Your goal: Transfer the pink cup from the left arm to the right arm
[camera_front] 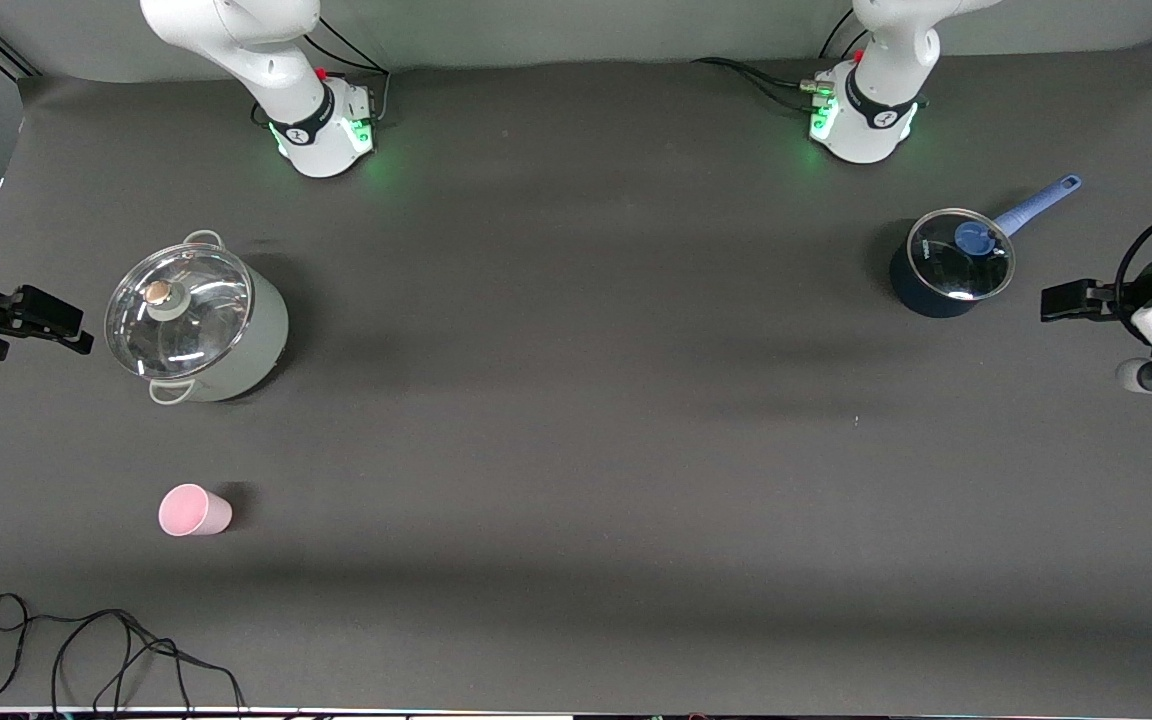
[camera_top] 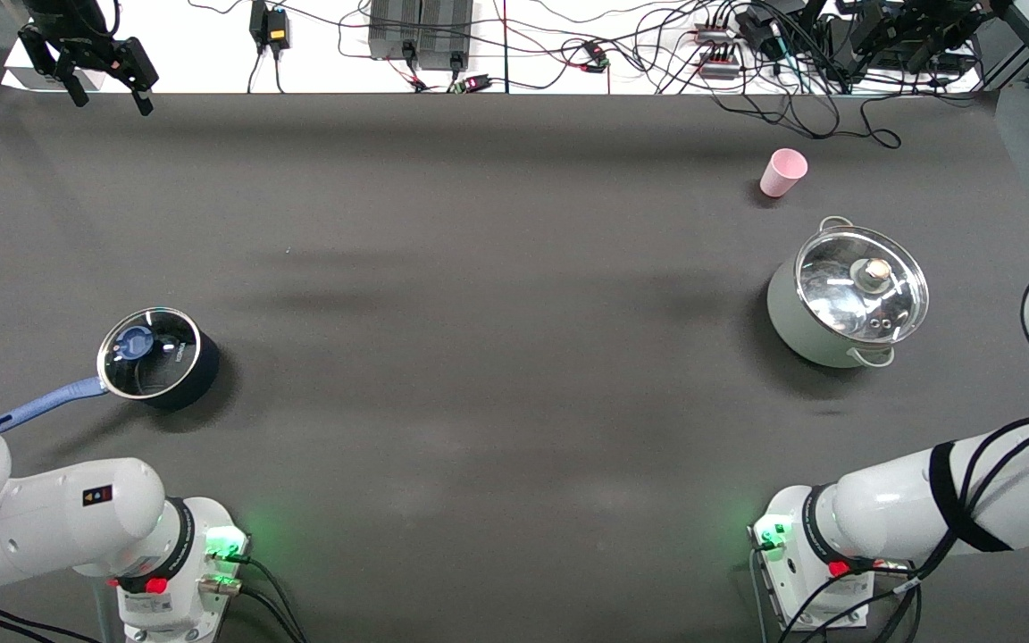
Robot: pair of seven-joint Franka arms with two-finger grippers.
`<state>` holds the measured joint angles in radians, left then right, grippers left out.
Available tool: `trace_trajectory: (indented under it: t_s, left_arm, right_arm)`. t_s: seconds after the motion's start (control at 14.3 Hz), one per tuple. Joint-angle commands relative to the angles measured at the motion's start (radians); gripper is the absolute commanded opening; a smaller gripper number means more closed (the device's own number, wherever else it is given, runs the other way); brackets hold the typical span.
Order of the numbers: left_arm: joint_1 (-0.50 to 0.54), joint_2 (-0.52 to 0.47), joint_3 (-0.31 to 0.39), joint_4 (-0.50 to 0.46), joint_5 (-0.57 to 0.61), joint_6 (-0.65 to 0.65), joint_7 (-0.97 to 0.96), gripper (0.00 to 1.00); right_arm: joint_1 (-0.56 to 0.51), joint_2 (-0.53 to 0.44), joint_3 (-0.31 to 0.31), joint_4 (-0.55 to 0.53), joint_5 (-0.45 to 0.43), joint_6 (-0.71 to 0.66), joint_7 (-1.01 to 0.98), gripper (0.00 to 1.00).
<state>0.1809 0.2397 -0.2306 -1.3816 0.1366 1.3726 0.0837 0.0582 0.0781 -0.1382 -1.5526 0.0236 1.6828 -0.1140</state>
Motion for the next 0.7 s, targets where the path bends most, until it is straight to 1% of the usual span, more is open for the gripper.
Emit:
trace_trajectory:
  t_s: [0.0,0.07,0.28,0.63]
  left_arm:
    - [-0.206,-0.052,0.225,-0.037,-0.047,0.019,0.01,1.0]
    - [-0.221,-0.068,0.243,-0.06,-0.06,0.037,0.01,1.0]
    - [-0.199,-0.134,0.243,-0.175,-0.069,0.129,0.004,1.0]
    - [-0.201,-0.253,0.243,-0.348,-0.057,0.261,0.007,1.0]
  right_arm:
    - [0.011,-0.009,-0.007,0.017,-0.011,-0.043,-0.027,1.0]
    - [0.011,-0.011,-0.007,0.019,-0.013,-0.052,-0.03,1.0]
    - [0.011,-0.011,-0.007,0.019,-0.011,-0.052,-0.026,1.0]
    - [0.011,-0.011,-0.007,0.019,-0.011,-0.057,-0.019,1.0]
